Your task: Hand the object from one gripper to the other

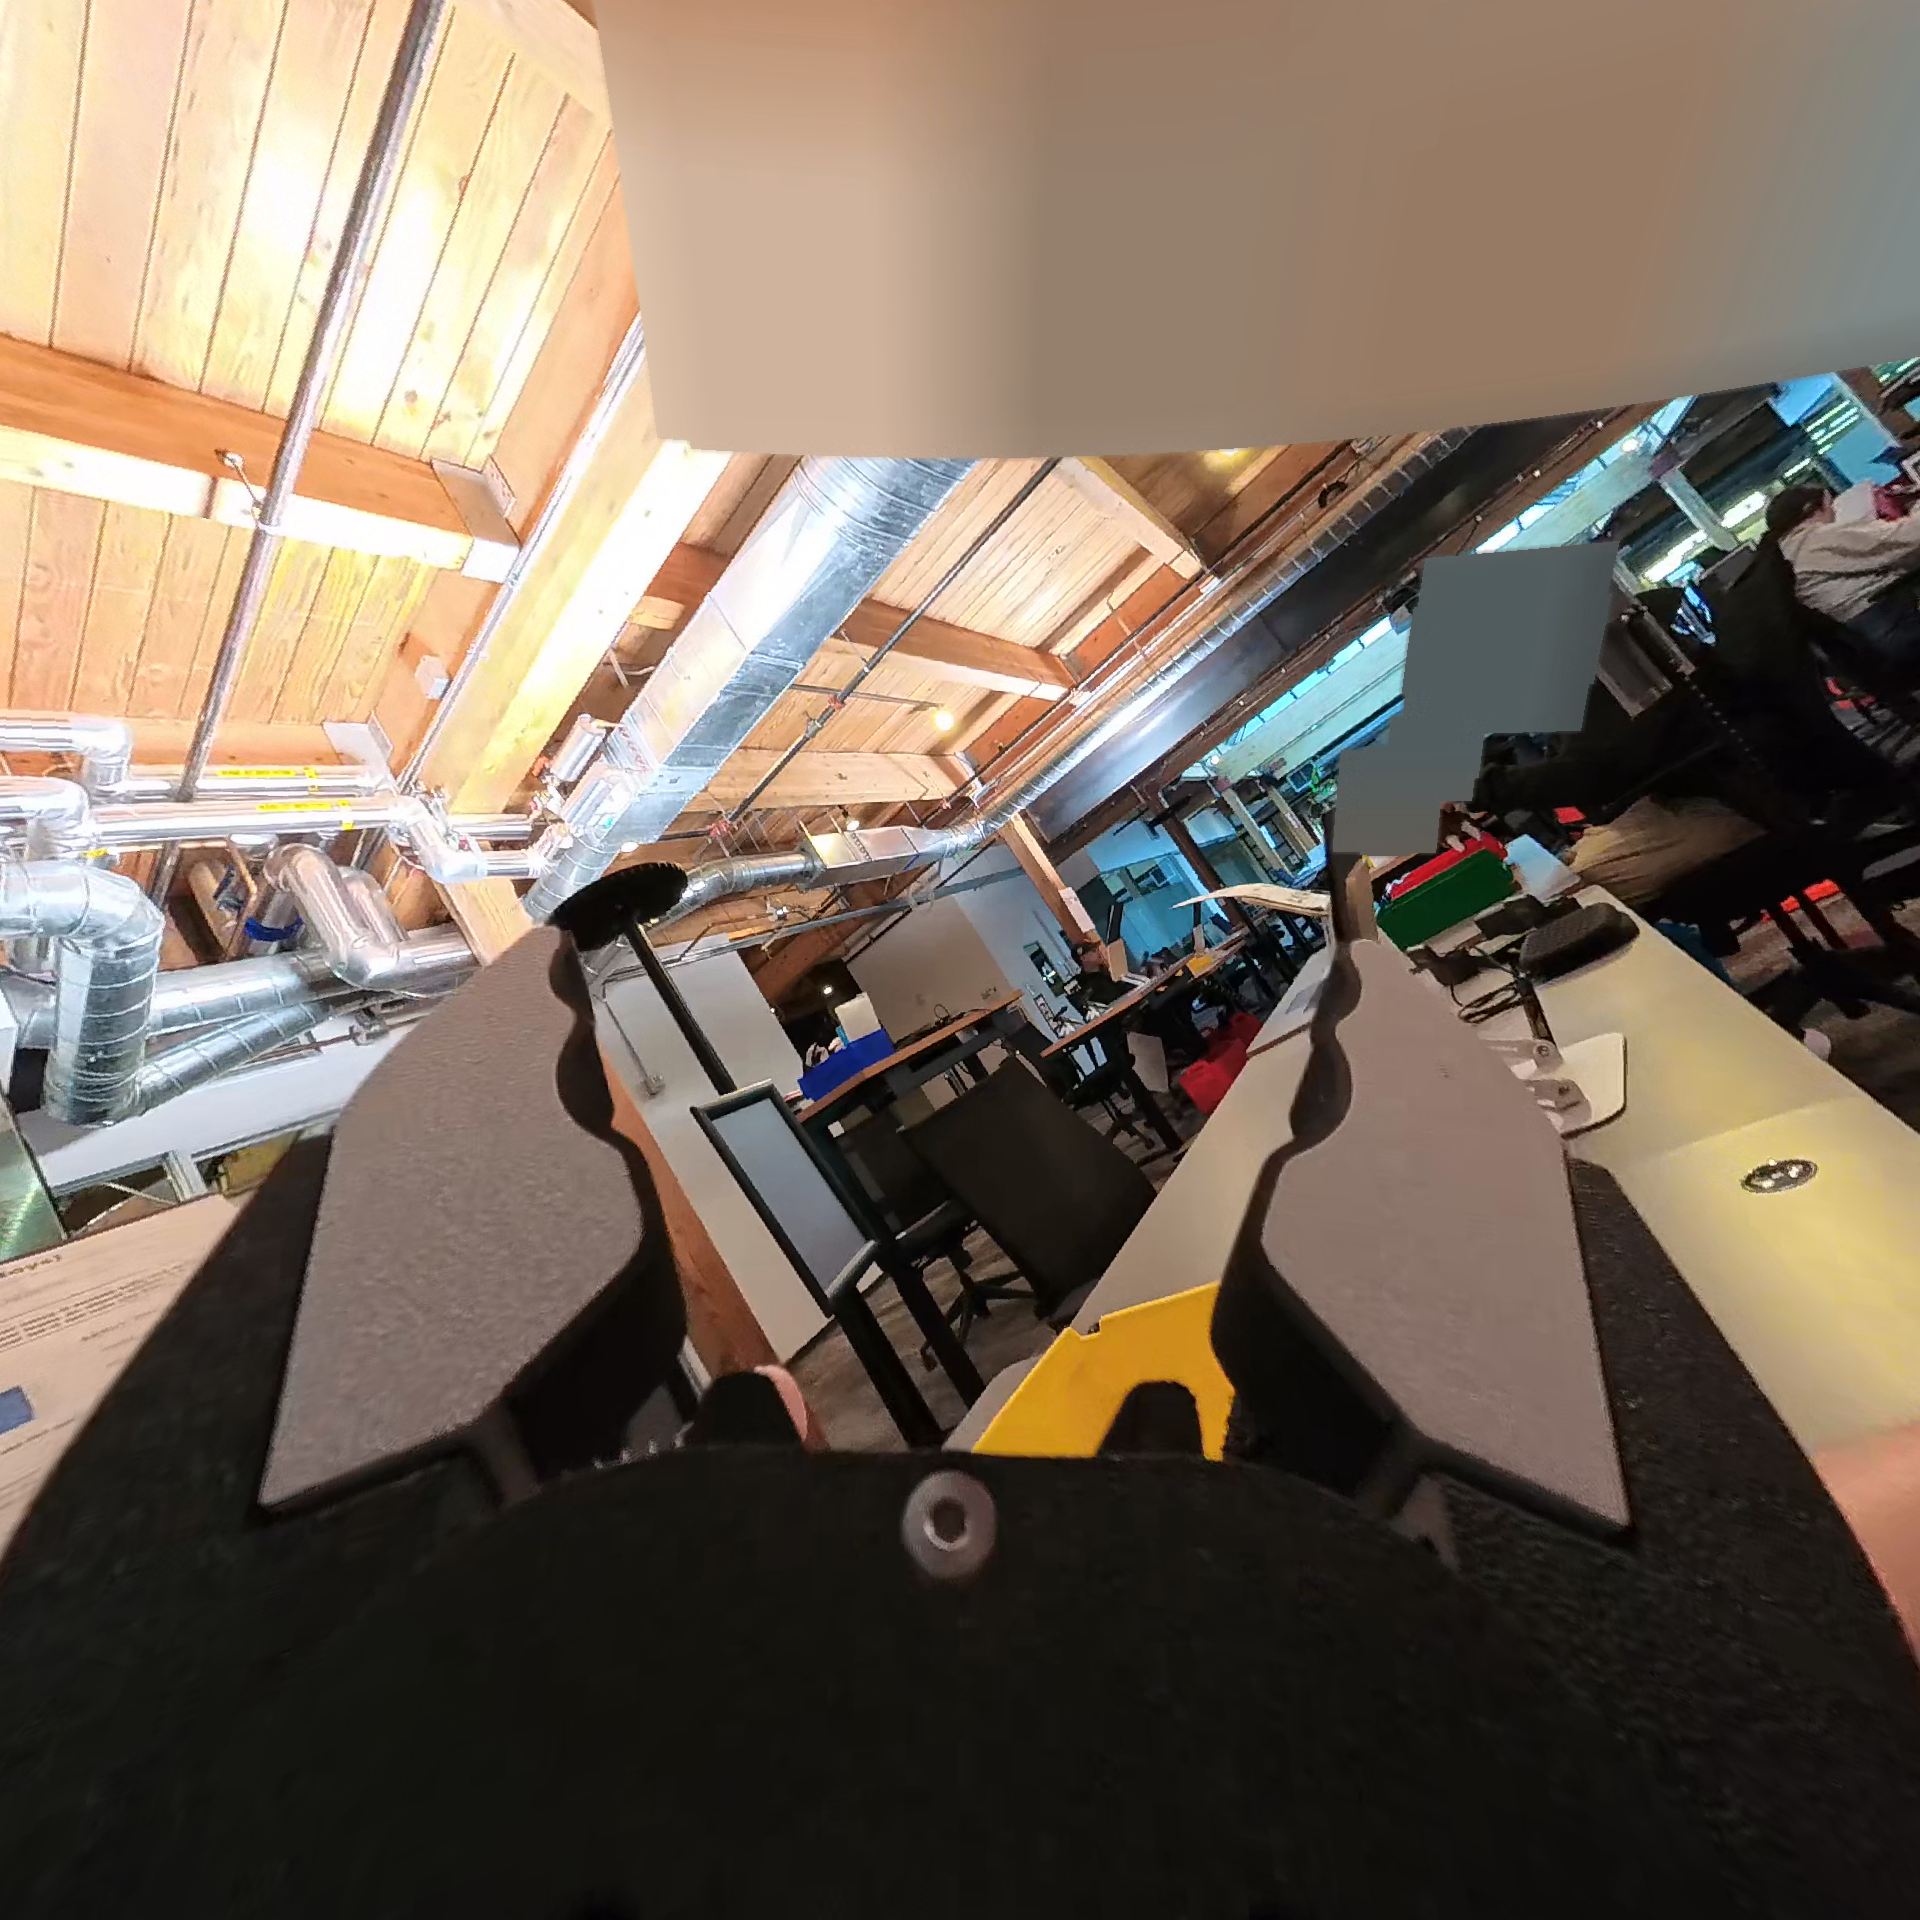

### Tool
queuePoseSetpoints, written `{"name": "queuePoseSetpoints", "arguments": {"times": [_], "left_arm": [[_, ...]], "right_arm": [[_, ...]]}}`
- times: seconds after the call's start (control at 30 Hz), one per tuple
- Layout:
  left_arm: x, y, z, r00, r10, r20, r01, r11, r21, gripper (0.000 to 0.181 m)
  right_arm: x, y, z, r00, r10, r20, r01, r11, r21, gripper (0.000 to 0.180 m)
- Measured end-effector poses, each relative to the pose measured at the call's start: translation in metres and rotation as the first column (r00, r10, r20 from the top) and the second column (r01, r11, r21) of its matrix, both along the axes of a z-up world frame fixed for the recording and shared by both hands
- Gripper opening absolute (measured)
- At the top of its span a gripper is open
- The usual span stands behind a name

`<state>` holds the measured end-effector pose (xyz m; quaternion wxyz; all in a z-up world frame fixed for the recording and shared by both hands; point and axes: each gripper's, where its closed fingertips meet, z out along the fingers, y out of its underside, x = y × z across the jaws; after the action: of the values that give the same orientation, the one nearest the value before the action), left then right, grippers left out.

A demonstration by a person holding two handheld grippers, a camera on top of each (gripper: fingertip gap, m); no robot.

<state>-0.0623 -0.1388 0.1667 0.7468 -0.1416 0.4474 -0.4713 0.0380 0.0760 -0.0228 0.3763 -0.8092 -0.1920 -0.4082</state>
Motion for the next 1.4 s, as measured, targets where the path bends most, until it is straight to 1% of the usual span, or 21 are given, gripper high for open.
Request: {"name": "queuePoseSetpoints", "arguments": {"times": [0.2,0.33,0.53,0.67,0.73,0.8,0.87,0.93,1.0,1.07,1.13,1.17,1.2,1.27,1.37,1.4], "left_arm": [[0.011,0.007,-0.007,0.999,0.01,-0.053,-0.011,1.0,-0.019,0.127],[0.009,0.008,-0.006,0.999,0.01,-0.042,-0.011,1.0,-0.024,0.127],[-0.003,0.001,0.008,1.0,0.007,-0.002,-0.007,1.0,-0.013,0.126],[-0.005,0.013,0.012,0.999,0.03,-0.017,-0.031,0.999,-0.044,0.125],[-0.009,0.027,0.018,0.996,0.083,-0.026,-0.084,0.994,-0.065,0.124],[-0.018,0.055,0.029,0.976,0.211,-0.058,-0.216,0.972,-0.097,0.117],[-0.04,0.088,0.045,0.946,0.319,-0.06,-0.324,0.934,-0.148,0.101],[-0.067,0.119,0.059,0.924,0.374,-0.074,-0.381,0.897,-0.222,0.083],[-0.084,0.145,0.058,0.905,0.385,-0.182,-0.422,0.87,-0.255,0.065],[-0.098,0.168,0.051,0.88,0.388,-0.274,-0.458,0.845,-0.275,0.051],[-0.112,0.189,0.044,0.856,0.403,-0.323,-0.493,0.824,-0.279,0.035],[-0.12,0.2,0.042,0.843,0.422,-0.335,-0.519,0.802,-0.296,0.034],[-0.129,0.211,0.041,0.828,0.442,-0.344,-0.546,0.776,-0.317,0.033],[-0.143,0.226,0.035,0.805,0.46,-0.375,-0.578,0.748,-0.326,0.023],[-0.16,0.248,0.021,0.737,0.495,-0.461,-0.659,0.677,-0.327,0.016],[-0.164,0.252,0.016,0.717,0.498,-0.487,-0.677,0.665,-0.317,0.013]], "right_arm": [[-0.007,-0.001,0.004,1.0,0.019,0.004,-0.019,1.0,0.01,0.1],[-0.007,0.0,0.001,1.0,0.022,-0.01,-0.022,1.0,0.003,0.1],[-0.008,0.002,-0.002,0.999,0.034,-0.031,-0.034,0.999,-0.001,0.1],[-0.003,0.002,-0.004,0.998,0.029,-0.049,-0.03,1.0,-0.005,0.1],[0.0,0.003,-0.003,0.998,0.03,-0.061,-0.03,1.0,0.006,0.101],[0.002,0.004,-0.003,0.991,0.053,-0.127,-0.05,0.998,0.024,0.101],[0.011,0.005,-0.001,0.974,0.055,-0.218,-0.045,0.998,0.05,0.101],[0.021,0.005,0.005,0.943,0.072,-0.325,-0.039,0.994,0.105,0.1],[0.03,0.004,0.022,0.901,0.123,-0.415,-0.04,0.978,0.204,0.099],[0.036,0.0,0.049,0.854,0.215,-0.474,-0.048,0.939,0.339,0.099],[0.04,-0.009,0.082,0.805,0.325,-0.495,-0.054,0.873,0.485,0.099],[0.04,-0.015,0.098,0.783,0.385,-0.488,-0.069,0.834,0.547,0.099],[0.042,-0.022,0.112,0.77,0.427,-0.474,-0.075,0.799,0.597,0.098],[0.043,-0.038,0.14,0.749,0.509,-0.424,-0.1,0.72,0.687,0.098],[0.033,-0.064,0.182,0.686,0.637,-0.353,-0.149,0.597,0.788,0.095],[0.031,-0.071,0.196,0.669,0.669,-0.325,-0.163,0.559,0.813,0.093]]}}
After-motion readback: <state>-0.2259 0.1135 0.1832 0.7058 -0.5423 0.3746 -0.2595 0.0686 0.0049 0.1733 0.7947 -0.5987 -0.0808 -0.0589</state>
